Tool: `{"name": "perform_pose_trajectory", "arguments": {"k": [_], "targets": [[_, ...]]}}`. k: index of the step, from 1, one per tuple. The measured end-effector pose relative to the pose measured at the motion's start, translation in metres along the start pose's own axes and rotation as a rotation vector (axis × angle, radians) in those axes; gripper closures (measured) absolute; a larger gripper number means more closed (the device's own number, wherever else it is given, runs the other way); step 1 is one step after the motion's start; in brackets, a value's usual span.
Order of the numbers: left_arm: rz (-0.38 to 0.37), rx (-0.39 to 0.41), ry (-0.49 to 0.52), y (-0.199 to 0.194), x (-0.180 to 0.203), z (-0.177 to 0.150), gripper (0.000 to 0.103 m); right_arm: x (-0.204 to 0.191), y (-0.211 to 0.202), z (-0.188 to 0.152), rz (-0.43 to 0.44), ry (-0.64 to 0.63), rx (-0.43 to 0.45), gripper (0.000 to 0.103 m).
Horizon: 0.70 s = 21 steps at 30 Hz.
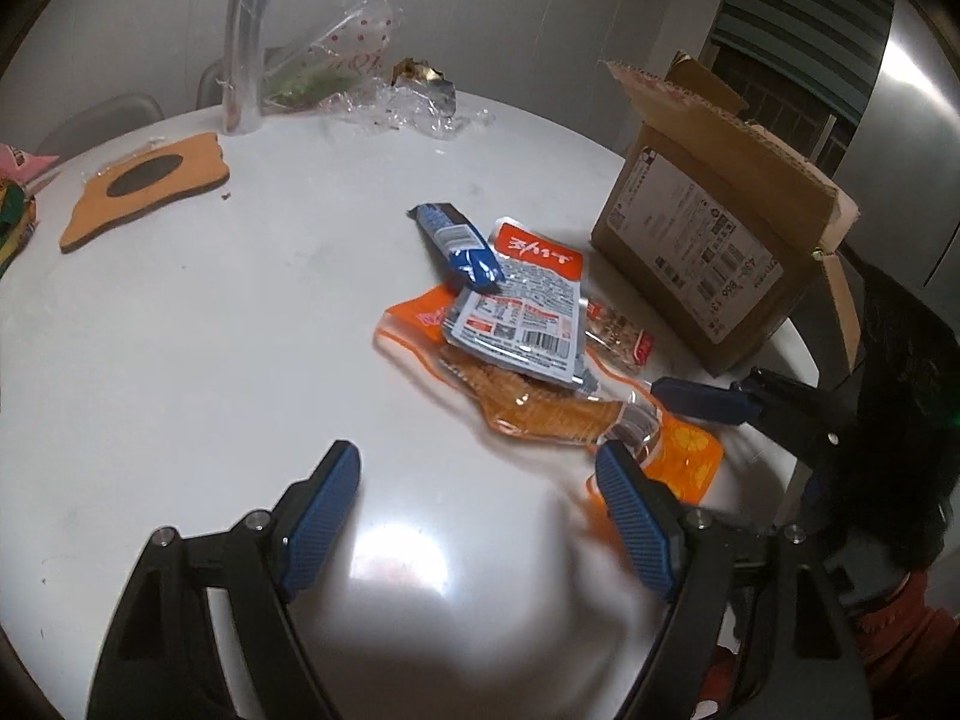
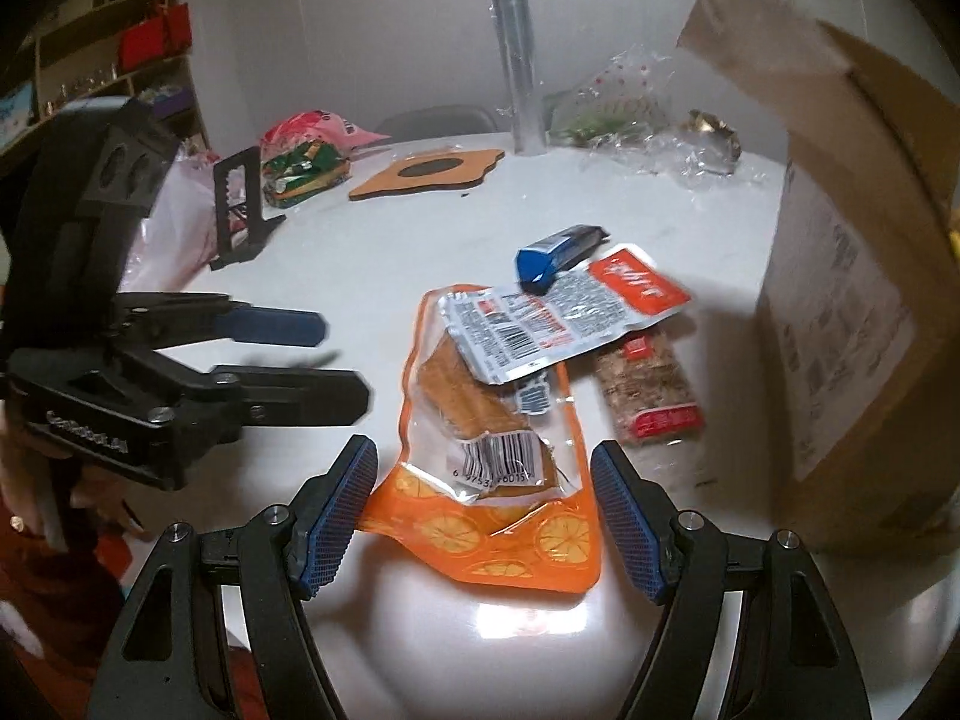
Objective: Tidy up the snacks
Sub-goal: 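Withdraw both tools from the box back over the snack pile, then lower left tool onto orange fish-snack pack while right tool approaches peanut candy bar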
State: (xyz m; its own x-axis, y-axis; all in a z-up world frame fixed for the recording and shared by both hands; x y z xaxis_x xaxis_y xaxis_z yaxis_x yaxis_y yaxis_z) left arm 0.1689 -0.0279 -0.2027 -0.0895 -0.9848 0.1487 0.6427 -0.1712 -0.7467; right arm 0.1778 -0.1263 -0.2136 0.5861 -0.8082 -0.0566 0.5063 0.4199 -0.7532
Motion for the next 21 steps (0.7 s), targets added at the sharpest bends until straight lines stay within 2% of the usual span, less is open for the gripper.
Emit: {"name": "perform_pose_trajectory", "arguments": {"k": [3, 6, 9, 12, 21], "targets": [[0.004, -0.005, -0.002, 0.003, -0.001, 0.003, 0.025, -0.009, 0.002, 0.001, 0.026, -0.006, 0.011, 0.029], [0.010, -0.007, -0.005, 0.004, -0.003, 0.004, 0.025, -0.021, 0.008, 0.001, 0.089, -0.002, 0.009, 0.029], [0.038, -0.011, -0.011, 0.007, -0.010, 0.005, 0.025, -0.035, 0.014, 0.001, 0.127, -0.026, 0.005, 0.029], [0.051, -0.014, -0.018, 0.011, -0.015, 0.005, 0.025, -0.052, 0.020, 0.002, 0.208, -0.051, -0.004, 0.030], [0.143, -0.010, 0.012, 0.020, -0.031, 0.008, 0.025, -0.042, -0.001, 0.008, 0.130, -0.070, -0.003, 0.030]]}}
Point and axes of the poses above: each gripper's, at about its wrist camera, not at the fingertips, and y roughly the way its jaws point, x to its right, z to its top, the point moved 10 cm from there along y, roughly the way its jaws point, and after that the axes turned 7 degrees about z, right-handed, at the moved point
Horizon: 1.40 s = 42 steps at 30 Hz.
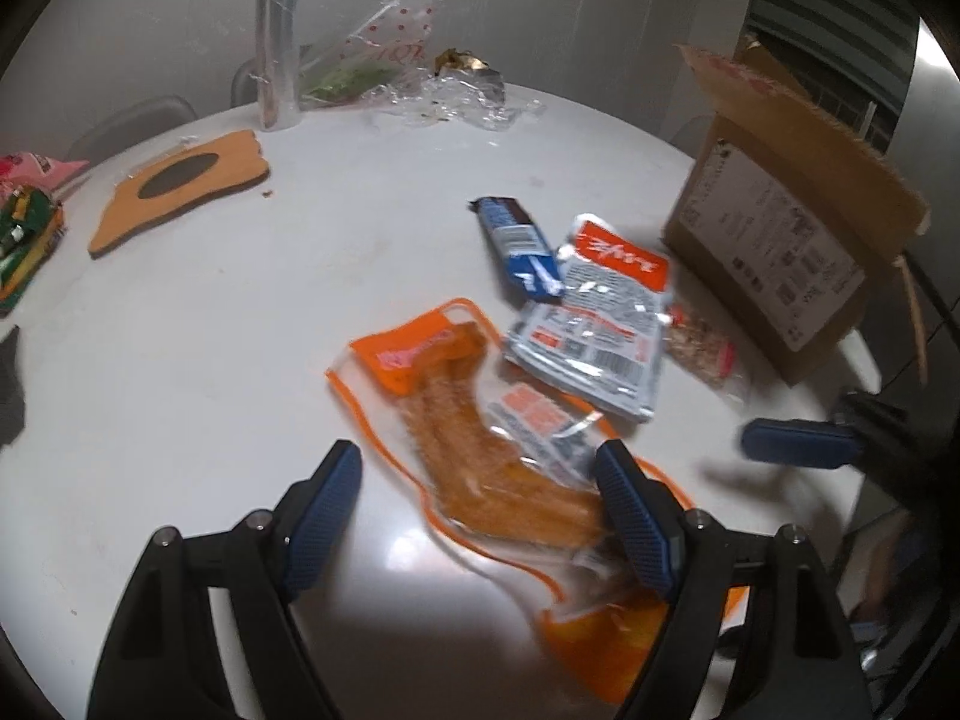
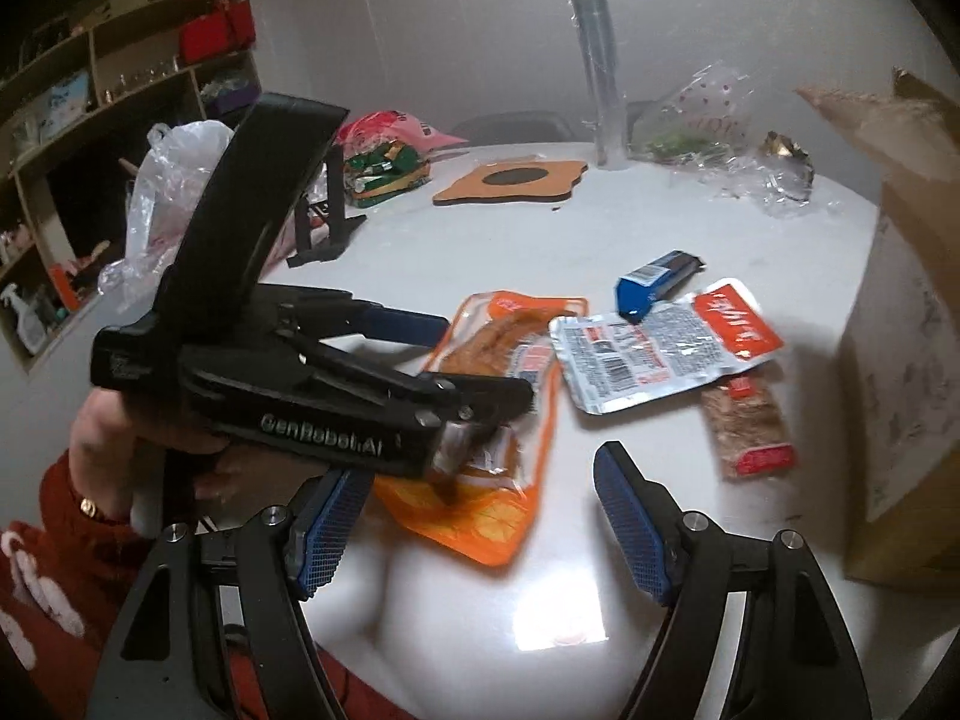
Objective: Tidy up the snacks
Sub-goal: 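Lower left tool onto orange fish-snack pack while right tool approaches peanut candy bar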
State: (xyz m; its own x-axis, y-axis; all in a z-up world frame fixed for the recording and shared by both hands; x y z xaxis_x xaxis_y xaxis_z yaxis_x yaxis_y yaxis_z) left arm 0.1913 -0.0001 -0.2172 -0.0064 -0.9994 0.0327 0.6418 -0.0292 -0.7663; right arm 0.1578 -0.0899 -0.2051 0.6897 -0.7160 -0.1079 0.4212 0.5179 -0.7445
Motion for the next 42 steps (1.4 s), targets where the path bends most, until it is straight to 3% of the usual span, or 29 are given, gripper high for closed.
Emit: {"name": "perform_pose_trajectory", "arguments": {"k": [8, 14, 19, 22, 25, 34, 42], "targets": [[0.040, 0.007, -0.005, 0.003, -0.026, 0.003, 0.029, 0.024, -0.012, -0.003, -0.093, 0.030, 0.011, 0.030], [0.083, -0.017, -0.043, 0.003, -0.046, 0.004, 0.029, 0.056, -0.017, 0.003, -0.257, 0.044, 0.043, 0.031], [-0.035, -0.008, -0.067, -0.009, -0.024, 0.001, 0.029, 0.069, -0.011, 0.007, -0.356, -0.013, 0.030, 0.038], [-0.041, -0.002, -0.053, -0.016, -0.009, -0.004, 0.023, 0.078, -0.007, 0.006, -0.415, -0.021, 0.018, 0.042], [-0.007, -0.004, -0.039, -0.017, 0.001, -0.010, 0.020, 0.084, -0.006, 0.002, -0.444, -0.009, 0.009, 0.053], [0.034, -0.026, -0.047, -0.001, 0.016, -0.011, 0.013, 0.087, -0.015, -0.015, -0.368, 0.096, 0.025, 0.068], [0.094, -0.022, -0.018, 0.005, 0.020, -0.009, 0.013, 0.073, -0.022, -0.026, -0.309, 0.108, 0.042, 0.070]]}}
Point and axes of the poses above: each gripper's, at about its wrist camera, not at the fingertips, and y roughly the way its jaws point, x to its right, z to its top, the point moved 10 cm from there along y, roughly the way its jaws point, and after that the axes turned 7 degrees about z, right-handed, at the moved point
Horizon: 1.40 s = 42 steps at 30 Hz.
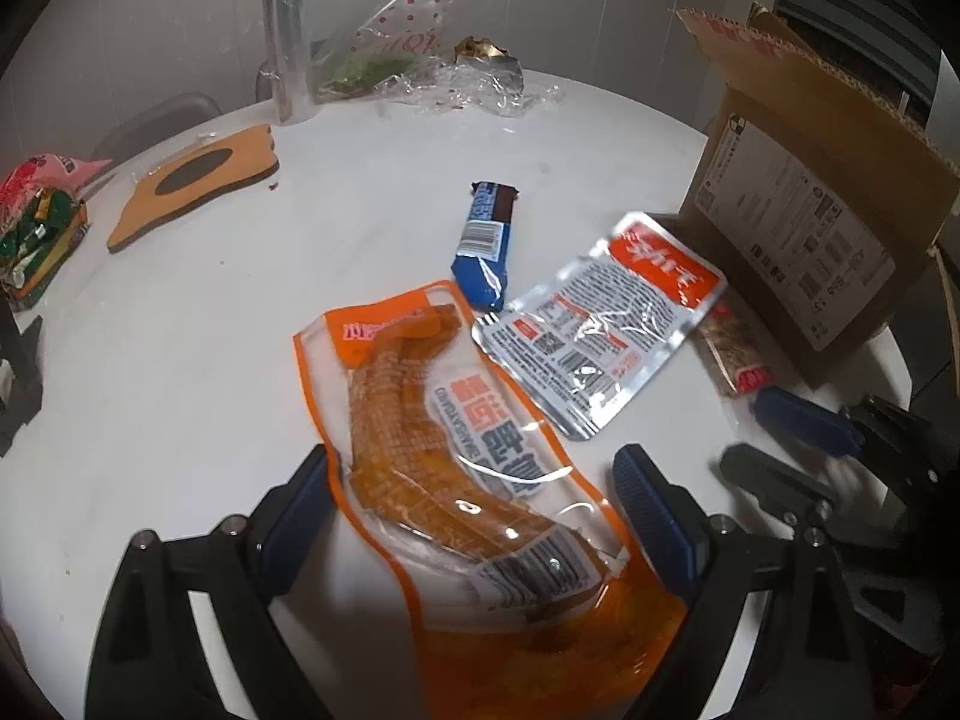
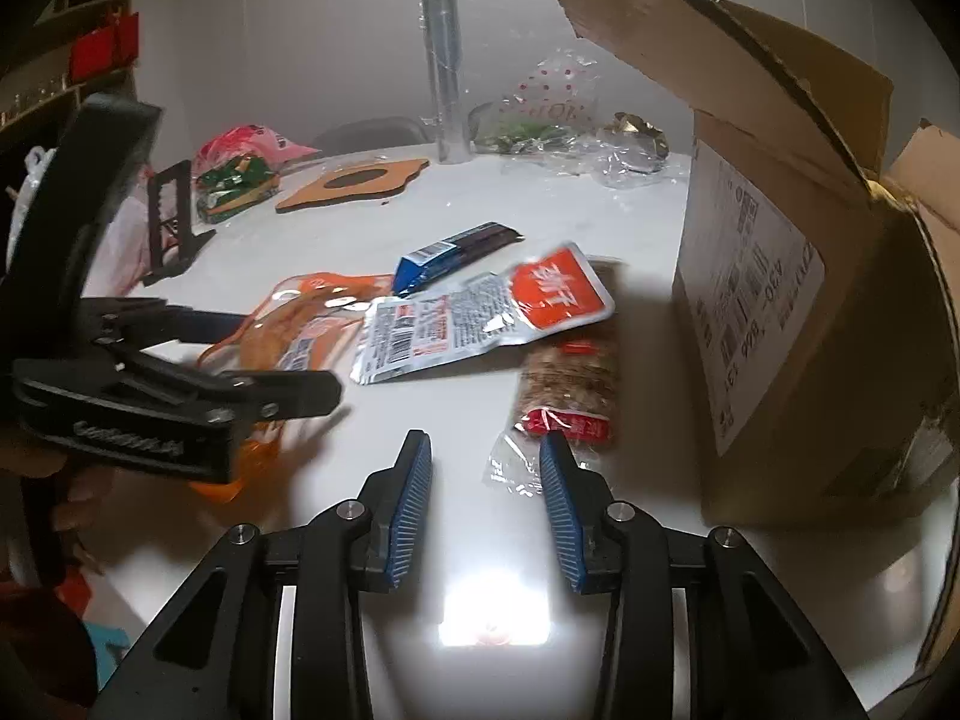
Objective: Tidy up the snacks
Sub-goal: 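Lower left tool onto orange fish-snack pack while right tool approaches peanut candy bar, then close left tool on orange pack while right tool grasps peanut candy bar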
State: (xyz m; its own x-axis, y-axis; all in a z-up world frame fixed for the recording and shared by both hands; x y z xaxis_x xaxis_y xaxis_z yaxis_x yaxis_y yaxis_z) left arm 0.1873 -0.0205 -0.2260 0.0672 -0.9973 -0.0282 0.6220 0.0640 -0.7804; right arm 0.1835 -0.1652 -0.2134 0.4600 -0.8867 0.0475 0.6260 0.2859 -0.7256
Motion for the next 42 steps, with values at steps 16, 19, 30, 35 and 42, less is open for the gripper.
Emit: {"name": "perform_pose_trajectory", "arguments": {"k": [16, 19, 30, 35, 42], "targets": [[0.039, 0.026, 0.029, -0.012, -0.016, -0.019, 0.013, -0.007, -0.038, -0.033, -0.053, 0.007, 0.000, 0.071], [0.028, 0.038, 0.024, -0.015, -0.021, -0.023, 0.015, 0.000, -0.046, -0.041, -0.126, 0.000, -0.015, 0.071], [0.022, 0.064, -0.001, -0.022, -0.031, -0.025, 0.036, 0.018, -0.035, -0.018, -0.159, 0.042, 0.059, 0.052], [0.007, 0.065, -0.012, -0.025, -0.034, -0.028, 0.037, 0.025, -0.019, -0.012, -0.215, 0.030, 0.064, 0.053], [-0.015, 0.057, -0.021, -0.031, -0.038, -0.033, 0.037, 0.025, -0.028, -0.019, -0.192, 0.040, 0.052, 0.065]]}}
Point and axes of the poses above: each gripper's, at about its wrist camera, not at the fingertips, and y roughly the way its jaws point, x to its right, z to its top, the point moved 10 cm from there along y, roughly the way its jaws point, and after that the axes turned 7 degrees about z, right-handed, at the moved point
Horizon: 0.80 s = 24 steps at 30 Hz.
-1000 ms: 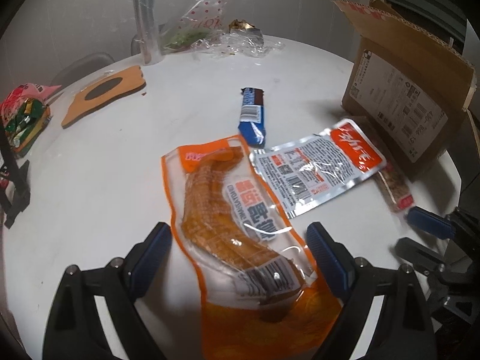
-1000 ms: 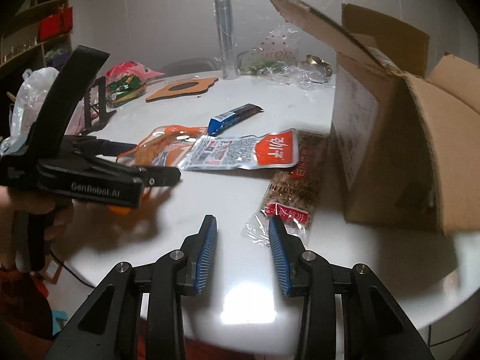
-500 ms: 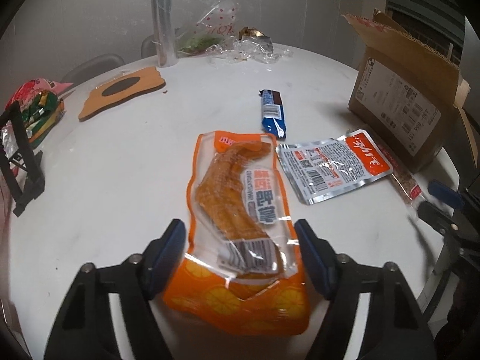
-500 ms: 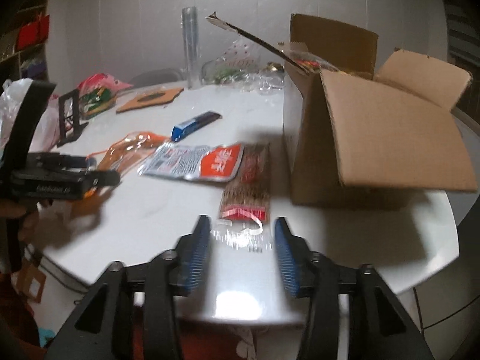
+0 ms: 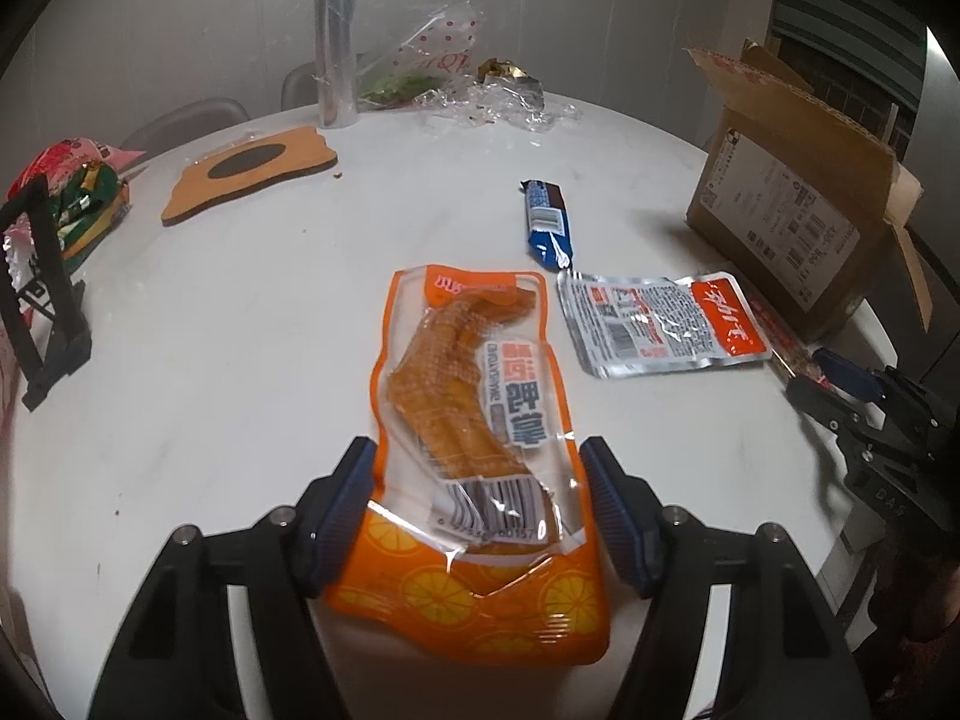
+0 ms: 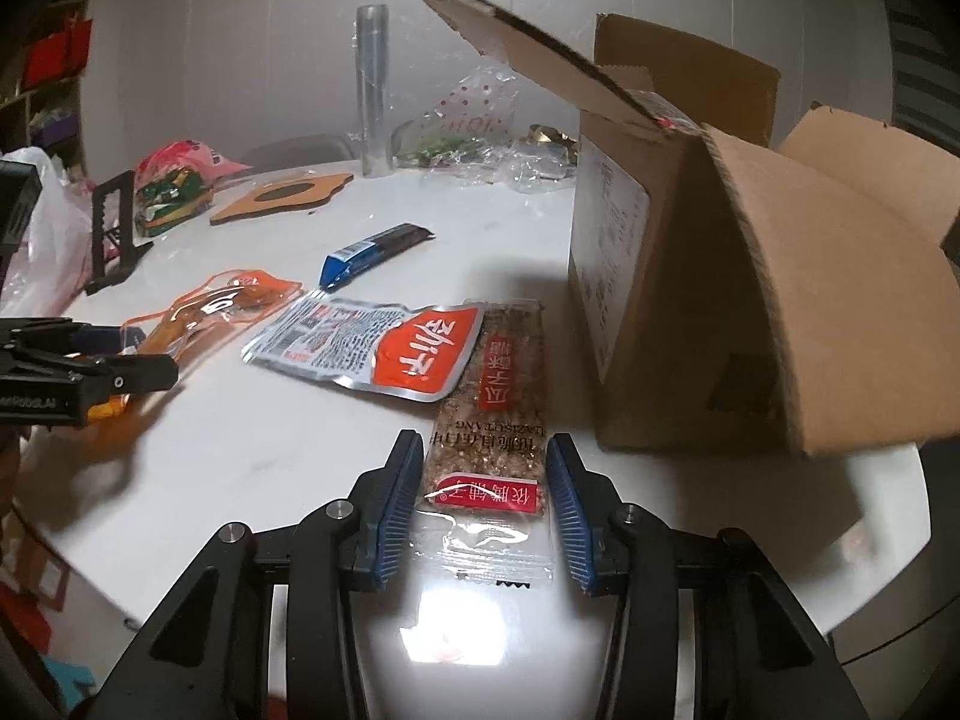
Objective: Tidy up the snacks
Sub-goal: 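Close left tool on orange pack while right tool grasps peanut candy bar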
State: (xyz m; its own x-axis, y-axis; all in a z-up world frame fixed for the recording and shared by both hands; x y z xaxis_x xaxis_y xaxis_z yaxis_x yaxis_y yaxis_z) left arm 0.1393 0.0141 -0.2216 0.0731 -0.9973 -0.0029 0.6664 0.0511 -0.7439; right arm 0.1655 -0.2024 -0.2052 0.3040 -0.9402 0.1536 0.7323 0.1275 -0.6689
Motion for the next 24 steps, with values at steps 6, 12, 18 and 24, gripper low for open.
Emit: {"name": "perform_pose_trajectory", "arguments": {"k": [6, 12, 18, 24], "targets": [[0.007, -0.004, 0.000, 0.000, 0.001, -0.001, 0.033, 0.006, -0.021, -0.017, 0.002, -0.005, -0.020, 0.065], [0.038, 0.003, -0.012, 0.008, 0.000, 0.007, 0.028, 0.008, -0.025, -0.019, 0.001, 0.005, -0.013, 0.062], [0.065, 0.010, -0.017, 0.016, -0.002, 0.014, 0.028, 0.010, -0.010, -0.009, 0.000, 0.020, 0.012, 0.057], [0.064, 0.027, -0.017, 0.019, -0.003, 0.020, 0.035, 0.015, 0.001, -0.001, -0.037, 0.025, 0.032, 0.057]]}}
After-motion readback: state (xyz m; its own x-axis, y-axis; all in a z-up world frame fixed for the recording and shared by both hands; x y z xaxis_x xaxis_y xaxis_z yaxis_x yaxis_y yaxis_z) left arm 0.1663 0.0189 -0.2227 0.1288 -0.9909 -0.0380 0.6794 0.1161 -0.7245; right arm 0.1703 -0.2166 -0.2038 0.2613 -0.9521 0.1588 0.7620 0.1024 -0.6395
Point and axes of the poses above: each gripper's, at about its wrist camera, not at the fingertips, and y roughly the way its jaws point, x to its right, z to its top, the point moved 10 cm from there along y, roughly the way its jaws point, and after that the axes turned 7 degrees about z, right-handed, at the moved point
